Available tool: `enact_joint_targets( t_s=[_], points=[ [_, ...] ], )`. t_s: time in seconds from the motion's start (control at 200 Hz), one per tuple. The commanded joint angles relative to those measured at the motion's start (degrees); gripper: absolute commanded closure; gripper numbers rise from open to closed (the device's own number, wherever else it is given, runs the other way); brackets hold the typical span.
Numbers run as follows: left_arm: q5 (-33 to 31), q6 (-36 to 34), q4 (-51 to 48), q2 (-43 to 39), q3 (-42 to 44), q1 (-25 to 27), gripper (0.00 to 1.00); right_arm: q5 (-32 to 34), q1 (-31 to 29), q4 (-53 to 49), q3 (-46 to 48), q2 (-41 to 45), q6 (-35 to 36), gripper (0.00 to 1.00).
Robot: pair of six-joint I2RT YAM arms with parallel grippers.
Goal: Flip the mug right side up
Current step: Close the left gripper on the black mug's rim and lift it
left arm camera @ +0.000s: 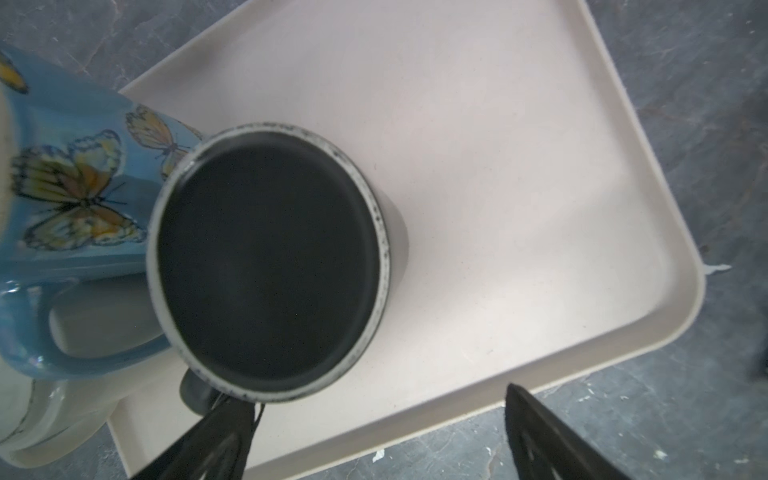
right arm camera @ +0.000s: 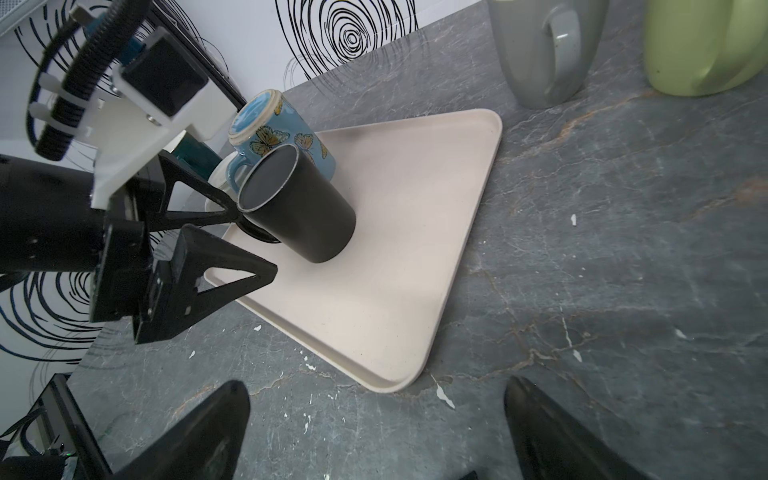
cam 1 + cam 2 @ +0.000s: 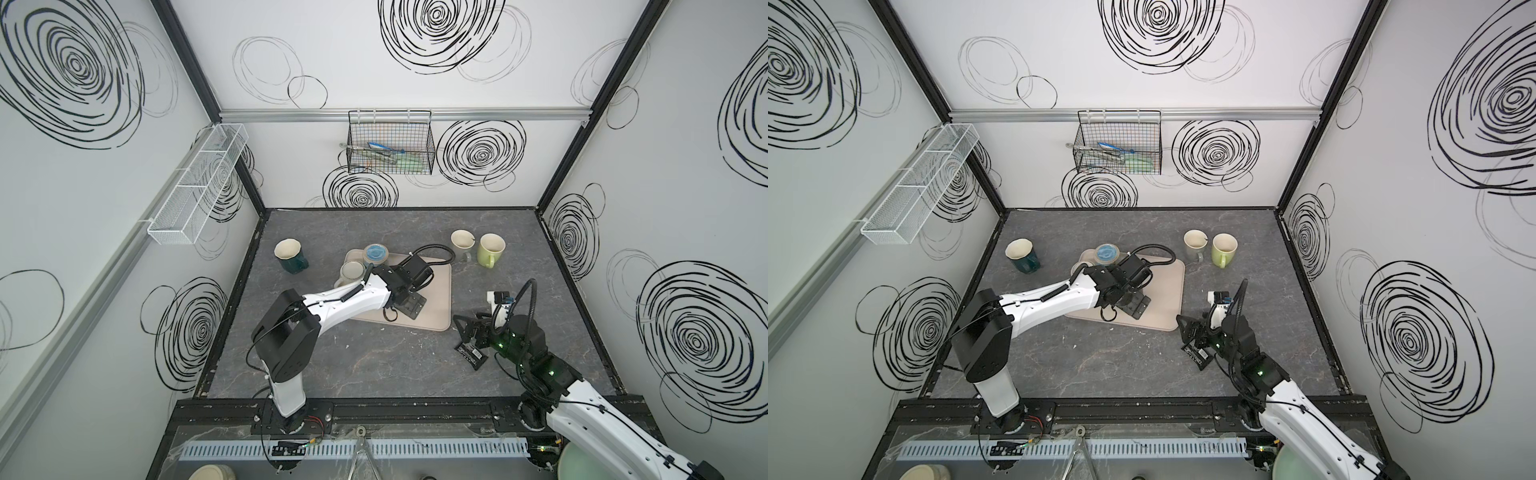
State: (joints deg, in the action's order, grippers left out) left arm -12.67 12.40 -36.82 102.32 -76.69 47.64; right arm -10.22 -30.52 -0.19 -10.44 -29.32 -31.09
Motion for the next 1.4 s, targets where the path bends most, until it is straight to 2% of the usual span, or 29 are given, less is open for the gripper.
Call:
enact_joint_targets(
  t_s=[0.0,0.295,0.525,0.61,0.71,0.981,1.396],
  points=[
    [2.6,0.2,0.0,0.3,-2.8,0.4,0.04,0.8,0.4,-1.1,-0.1,0.8,-0.2,0.00],
    [3.2,0.3,0.1,-6.0,-0.7,-0.6,0.04,-0.3,0.6,-0.7,0.1,0.9,-0.2,0.00],
    [6.1,3.6,2.7,-12.5,4.1,-8.6,0.04,-1.0,0.8,-0.1,0.7,1.3,-0.7,0.00],
    [9.9,3.7,4.0,-14.1,5.8,-12.4,0.04,-1.0,0.9,-0.4,0.7,1.5,-0.5,0.00],
    [10.8,2.0,4.2,-14.5,6.2,-14.7,0.04,-0.9,1.0,-0.4,1.0,1.9,-0.5,0.00],
    [11.1,-3.0,4.8,-11.6,5.0,-15.2,0.04,-1.2,1.1,-0.1,1.6,2.3,-1.0,0.00],
    [13.5,-4.6,6.9,-6.2,4.0,-13.4,0.04,-1.6,1.4,-0.4,2.2,2.3,-1.3,0.00]
  ],
)
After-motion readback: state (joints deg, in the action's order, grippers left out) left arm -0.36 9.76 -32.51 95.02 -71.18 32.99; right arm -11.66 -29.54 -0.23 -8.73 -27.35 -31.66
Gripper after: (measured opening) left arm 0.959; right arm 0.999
